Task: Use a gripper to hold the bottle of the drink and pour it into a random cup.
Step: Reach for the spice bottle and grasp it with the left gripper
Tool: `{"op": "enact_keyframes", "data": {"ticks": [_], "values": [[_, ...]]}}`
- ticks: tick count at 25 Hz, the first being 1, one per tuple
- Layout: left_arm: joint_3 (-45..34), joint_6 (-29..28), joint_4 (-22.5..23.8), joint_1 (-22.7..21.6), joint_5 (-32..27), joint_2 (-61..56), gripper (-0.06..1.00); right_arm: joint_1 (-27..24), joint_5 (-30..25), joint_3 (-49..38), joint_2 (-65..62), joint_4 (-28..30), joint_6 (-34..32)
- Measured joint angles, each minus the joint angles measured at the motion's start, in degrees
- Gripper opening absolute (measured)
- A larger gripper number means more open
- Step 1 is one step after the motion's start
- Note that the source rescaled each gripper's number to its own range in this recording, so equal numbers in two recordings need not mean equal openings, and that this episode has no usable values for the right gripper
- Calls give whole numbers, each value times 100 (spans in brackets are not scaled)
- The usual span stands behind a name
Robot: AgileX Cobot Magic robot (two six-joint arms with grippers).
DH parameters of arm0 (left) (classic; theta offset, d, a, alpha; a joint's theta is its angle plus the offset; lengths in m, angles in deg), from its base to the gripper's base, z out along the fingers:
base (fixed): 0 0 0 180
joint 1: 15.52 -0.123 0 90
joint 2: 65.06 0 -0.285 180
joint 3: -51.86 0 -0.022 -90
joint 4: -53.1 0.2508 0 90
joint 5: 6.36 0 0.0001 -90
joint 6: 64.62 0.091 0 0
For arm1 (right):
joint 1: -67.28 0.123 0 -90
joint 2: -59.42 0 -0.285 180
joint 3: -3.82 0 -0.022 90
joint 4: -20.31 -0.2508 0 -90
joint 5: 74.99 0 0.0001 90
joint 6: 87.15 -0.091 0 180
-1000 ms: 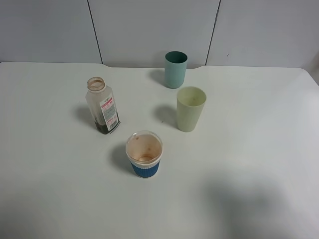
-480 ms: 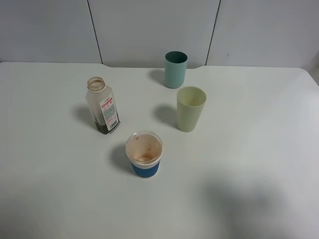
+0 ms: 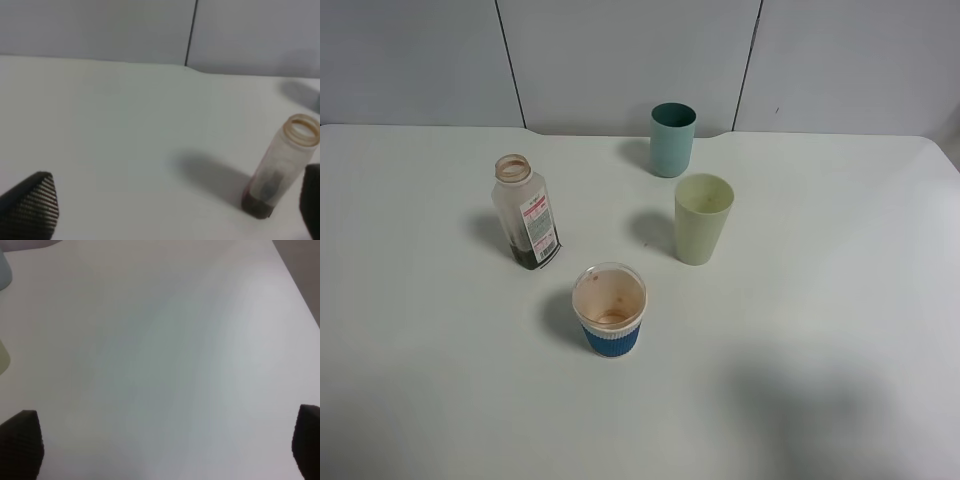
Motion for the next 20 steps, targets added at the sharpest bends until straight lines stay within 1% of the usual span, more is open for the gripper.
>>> {"op": "enact_keyframes", "data": {"ticks": [3,8,14,20], "values": [[-401,0,-14,87,570,2,100,0,0,0,0,0,0],[-925,2,-14,154,1267,2,100,0,0,0,0,0,0],[-1129,2,4,154,1655,129,100,0,0,0,0,0,0],[-1337,2,4,154,2268,782,100,0,0,0,0,0,0]]}}
